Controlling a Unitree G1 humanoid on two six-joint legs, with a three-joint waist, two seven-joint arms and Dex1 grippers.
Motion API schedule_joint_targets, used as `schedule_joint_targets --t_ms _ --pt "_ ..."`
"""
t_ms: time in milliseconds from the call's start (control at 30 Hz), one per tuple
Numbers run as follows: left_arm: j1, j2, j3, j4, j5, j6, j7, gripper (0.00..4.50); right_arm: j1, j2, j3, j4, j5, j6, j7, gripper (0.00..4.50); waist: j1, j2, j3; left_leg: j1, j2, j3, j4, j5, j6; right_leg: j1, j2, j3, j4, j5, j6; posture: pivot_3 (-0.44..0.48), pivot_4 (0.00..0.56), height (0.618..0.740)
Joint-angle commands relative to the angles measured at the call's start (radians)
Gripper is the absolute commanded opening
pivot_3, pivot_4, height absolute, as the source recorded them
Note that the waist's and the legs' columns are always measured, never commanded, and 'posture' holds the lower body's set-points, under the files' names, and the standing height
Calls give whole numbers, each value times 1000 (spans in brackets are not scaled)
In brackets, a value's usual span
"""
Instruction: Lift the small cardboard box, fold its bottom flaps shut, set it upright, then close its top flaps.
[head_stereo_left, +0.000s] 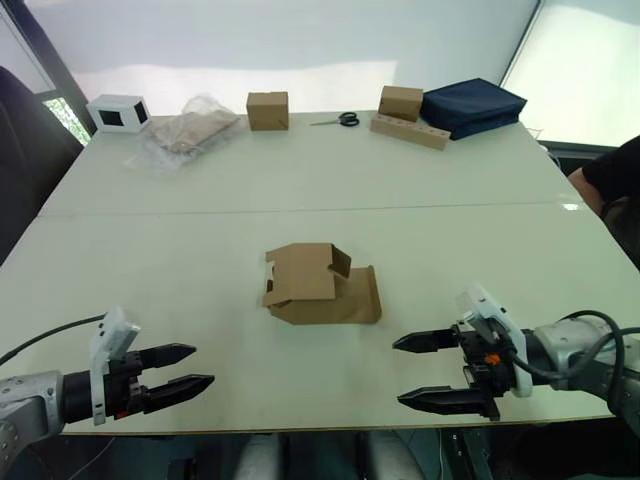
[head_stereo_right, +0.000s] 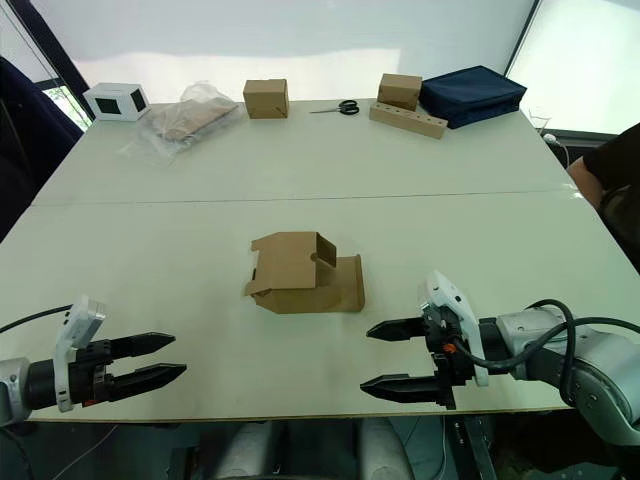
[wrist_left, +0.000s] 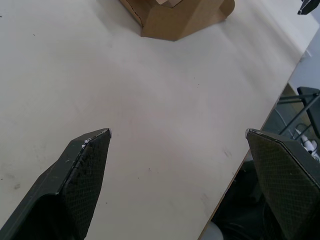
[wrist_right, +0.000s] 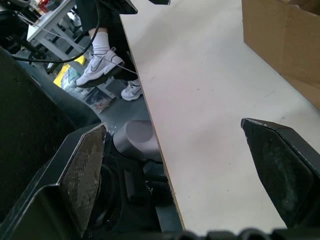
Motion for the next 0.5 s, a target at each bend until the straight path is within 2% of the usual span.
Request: schedule_joint_targets --t_ms 33,167,300,500 --pt "-28 3 27 -1 -22 3 7 4425 0 -7 -8 -9 0 -18 14 4500 0 0 0 0 0 0 0 0 0 0 0 0 0 0 0 0 150 740" --pt "-52 1 29 8 -26 8 13 4425 -1 2 0 -7 -13 -22 1 4500 -1 0 0 0 0 0 0 0 0 0 0 0 0 0 0 0 150 740" --pt "-66 4 24 19 -9 -9 15 4425 -31 62 -4 10 -36 -48 -73 4500 -3 0 0 0 0 0 0 0 0 0 0 0 0 0 0 0 150 740" --pt "-83 1 22 46 17 -32 16 4425 -10 39 7 34 -64 -76 -8 4500 1 0 0 0 0 0 0 0 0 0 0 0 0 0 0 0 150 740"
